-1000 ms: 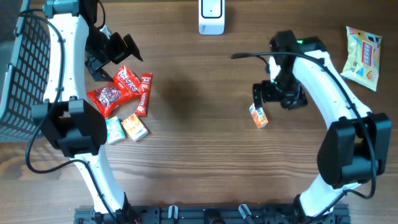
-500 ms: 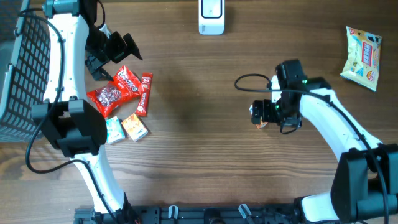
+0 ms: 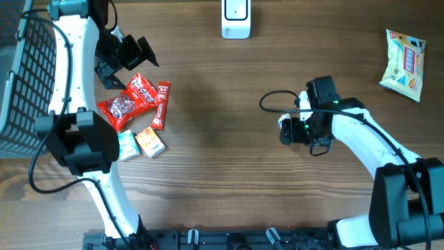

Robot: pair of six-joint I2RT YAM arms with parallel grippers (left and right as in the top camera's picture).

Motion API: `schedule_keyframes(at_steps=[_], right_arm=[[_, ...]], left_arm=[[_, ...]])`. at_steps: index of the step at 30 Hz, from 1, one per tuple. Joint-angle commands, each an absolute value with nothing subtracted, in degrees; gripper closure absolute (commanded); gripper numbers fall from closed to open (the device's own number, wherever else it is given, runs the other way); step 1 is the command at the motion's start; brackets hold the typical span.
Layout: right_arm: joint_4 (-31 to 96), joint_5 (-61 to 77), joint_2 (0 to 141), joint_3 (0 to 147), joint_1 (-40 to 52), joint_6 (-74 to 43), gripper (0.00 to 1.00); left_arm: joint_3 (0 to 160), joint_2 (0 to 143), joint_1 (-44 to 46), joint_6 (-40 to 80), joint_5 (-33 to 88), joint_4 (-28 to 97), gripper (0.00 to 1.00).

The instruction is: Scan the item barcode

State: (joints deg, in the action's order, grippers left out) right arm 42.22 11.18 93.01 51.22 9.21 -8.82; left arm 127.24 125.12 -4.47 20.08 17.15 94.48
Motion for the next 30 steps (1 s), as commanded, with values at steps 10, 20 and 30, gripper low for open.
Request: schedule_keyframes(at_steps=[10, 20, 30], right_arm=[[40.0, 11.9, 92.5, 50.5, 9.1, -9.2, 0.51], [38.4, 12.6, 92.5, 50.2, 10.1, -9.3, 0.72], [36.3, 19.3, 92.4, 51.2, 12.4, -11.1, 0.96]], left_arm=[[127.7, 124.5, -4.3, 19.8, 16.6, 94.3, 0.00], [127.7, 124.5, -4.3, 19.8, 16.6, 94.3, 0.00], [127.7, 124.5, -4.3, 19.8, 16.6, 94.3, 0.00]])
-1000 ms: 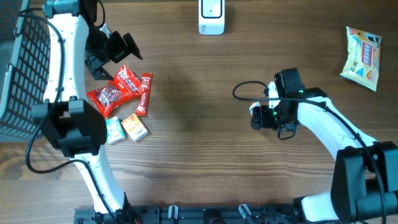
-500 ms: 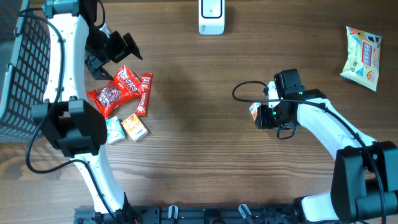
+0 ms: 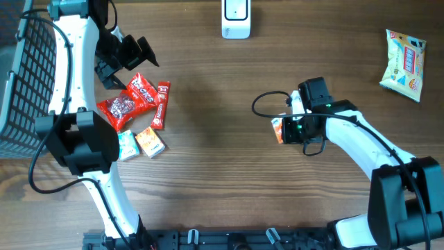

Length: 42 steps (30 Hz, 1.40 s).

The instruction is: Scan the item barcode

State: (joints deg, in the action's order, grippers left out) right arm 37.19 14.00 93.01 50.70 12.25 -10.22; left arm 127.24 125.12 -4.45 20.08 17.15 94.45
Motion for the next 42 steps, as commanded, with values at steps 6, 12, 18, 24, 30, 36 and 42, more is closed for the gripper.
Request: schedule_keyframes(at_steps=[6, 12, 18, 24, 30, 36, 42], right_arm=[[32.5, 32.7, 92.4, 56.1, 12.4, -12.2, 0.96], [33.4, 23.2, 92.4, 61.1, 16.0, -14.1, 0.96], [41.3, 4.8, 92.4, 69.8, 25.0, -13.5, 0.96], [45.6, -8.6, 92.4, 77.0, 34.2, -11.8, 0.96], [46.1, -10.4, 92.4, 77.3, 40.1, -11.7, 0.96], [45.7, -14.1, 92.4, 77.3, 44.0, -10.5, 0.96], [45.5, -14.2, 92.4, 77.3, 44.2, -10.7, 0.96]], left_arm=[[127.7, 124.5, -4.3, 19.8, 16.6, 94.3, 0.00], [127.7, 124.5, -4.3, 19.8, 16.6, 94.0, 0.00], [127.7, 124.5, -4.3, 19.8, 16.6, 93.4, 0.00], [127.7, 124.5, -4.3, 19.8, 16.6, 93.3, 0.00], [127.7, 124.5, -4.3, 19.8, 16.6, 93.3, 0.00], [127.7, 124.5, -4.3, 19.8, 16.6, 93.3, 0.00], [127.7, 124.5, -4.3, 19.8, 16.6, 93.3, 0.00]])
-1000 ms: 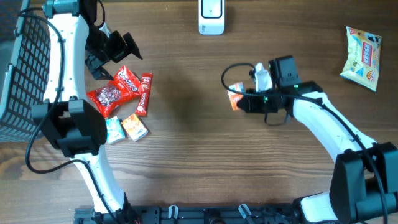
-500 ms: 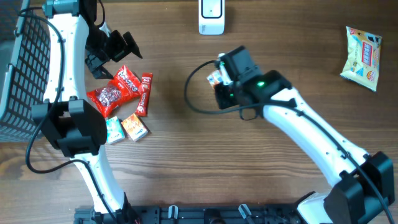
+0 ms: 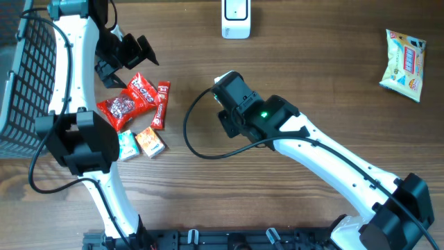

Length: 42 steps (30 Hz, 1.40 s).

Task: Scan the item barcode
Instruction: 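Set the Kleenex pack down on the table with the right gripper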

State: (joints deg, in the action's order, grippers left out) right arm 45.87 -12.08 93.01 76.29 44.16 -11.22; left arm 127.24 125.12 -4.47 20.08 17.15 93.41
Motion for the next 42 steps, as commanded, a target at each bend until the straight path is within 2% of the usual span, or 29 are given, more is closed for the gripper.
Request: schedule_keyframes(at_steps=[1, 5, 15, 23, 29, 31, 35, 38, 42], right_arm=[[45.3, -14.2, 92.4, 77.3, 44.2, -10.9, 0.96], [43.2, -10.7, 92.4, 77.3, 43.4, -12.4, 0.96], [36.9, 17.1, 97.0, 77.1, 30.8, -12.2, 0.96], [36.8, 28.5, 109.0, 77.1, 26.1, -12.6, 0.96], [40.4, 29.0, 112.8, 77.1, 22.6, -16.6, 0.95], [43.3, 26.9, 112.6, 77.1, 20.7, -16.4, 0.71], [48.3, 19.3, 111.7, 77.6, 18.0, -16.2, 0.44], [52.2, 15.8, 110.9, 78.8, 16.6, -13.7, 0.37], [56.0, 10.1, 110.3, 81.3, 16.3, -13.5, 0.36]], left_arm=[[127.7, 124.5, -4.3, 19.8, 16.6, 93.3, 0.00], [127.7, 124.5, -4.3, 19.8, 16.6, 93.3, 0.00], [127.7, 124.5, -4.3, 19.8, 16.6, 93.6, 0.00], [127.7, 124.5, -4.3, 19.8, 16.6, 93.7, 0.00], [127.7, 124.5, -4.3, 19.8, 16.6, 93.9, 0.00], [127.7, 124.5, -4.3, 19.8, 16.6, 93.9, 0.00], [127.7, 124.5, -4.3, 19.8, 16.6, 93.9, 0.00], [127.7, 124.5, -4.3, 19.8, 16.6, 93.8, 0.00], [127.7, 124.5, -4.3, 19.8, 16.6, 93.7, 0.00]])
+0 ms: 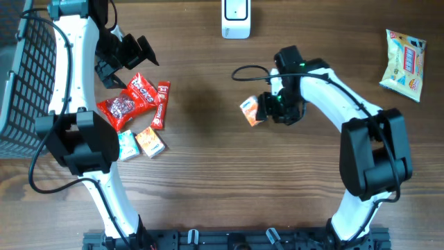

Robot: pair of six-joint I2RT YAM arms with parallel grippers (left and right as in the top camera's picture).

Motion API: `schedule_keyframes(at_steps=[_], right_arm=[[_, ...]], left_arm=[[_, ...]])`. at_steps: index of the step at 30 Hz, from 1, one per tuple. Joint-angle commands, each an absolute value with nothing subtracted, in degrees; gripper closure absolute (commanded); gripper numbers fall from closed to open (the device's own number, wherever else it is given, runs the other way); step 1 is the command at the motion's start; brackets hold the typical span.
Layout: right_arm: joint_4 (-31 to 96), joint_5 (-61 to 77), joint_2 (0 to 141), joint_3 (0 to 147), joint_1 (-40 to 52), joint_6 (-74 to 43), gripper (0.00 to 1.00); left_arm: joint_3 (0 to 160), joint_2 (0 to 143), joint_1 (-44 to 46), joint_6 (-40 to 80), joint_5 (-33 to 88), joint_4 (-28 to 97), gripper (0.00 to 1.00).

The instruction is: Scan the item barcode

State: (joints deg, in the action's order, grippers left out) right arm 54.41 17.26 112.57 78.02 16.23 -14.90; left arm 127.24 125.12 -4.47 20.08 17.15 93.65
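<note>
My right gripper is shut on a small orange and white box, held above the middle of the table with its face tilted up and to the left. The white scanner stands at the far edge, well behind the box. Off to the left, my left gripper hangs open just behind the heap of snacks, holding nothing.
A heap of snacks lies at the left: a red bag, a red bar, an orange box and a pale box. A black wire basket stands at the left edge. A yellow bag lies far right.
My right gripper has moved back to the right from near the table's centre-left, and its wrist has turned. The orange box, hidden under the wrist before, now shows at the fingers. The left arm is unchanged.
My right gripper was first at the right-middle of the table, its load hard to see. Then the orange box showed in its fingers a little further left. Then the arm reached far left toward the centre. Now it holds the box below the scanner.
</note>
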Motion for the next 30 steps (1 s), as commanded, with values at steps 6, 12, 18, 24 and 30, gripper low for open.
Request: schedule_keyframes(at_steps=[6, 12, 18, 24, 30], right_arm=[[61.3, 8.4, 110.2, 87.0, 16.5, -10.3, 0.39], [63.4, 7.4, 110.1, 89.4, 21.9, -3.4, 0.44], [58.8, -10.5, 110.5, 84.7, 30.4, -7.2, 0.41], [54.0, -19.8, 110.5, 80.3, 33.0, -12.1, 0.36], [51.5, -17.6, 110.5, 80.2, 33.1, -12.0, 0.44]], left_arm=[[127.7, 124.5, -4.3, 19.8, 16.6, 93.7, 0.00], [127.7, 124.5, -4.3, 19.8, 16.6, 93.5, 0.00], [127.7, 124.5, -4.3, 19.8, 16.6, 93.5, 0.00], [127.7, 124.5, -4.3, 19.8, 16.6, 94.1, 0.00], [127.7, 124.5, -4.3, 19.8, 16.6, 93.9, 0.00]])
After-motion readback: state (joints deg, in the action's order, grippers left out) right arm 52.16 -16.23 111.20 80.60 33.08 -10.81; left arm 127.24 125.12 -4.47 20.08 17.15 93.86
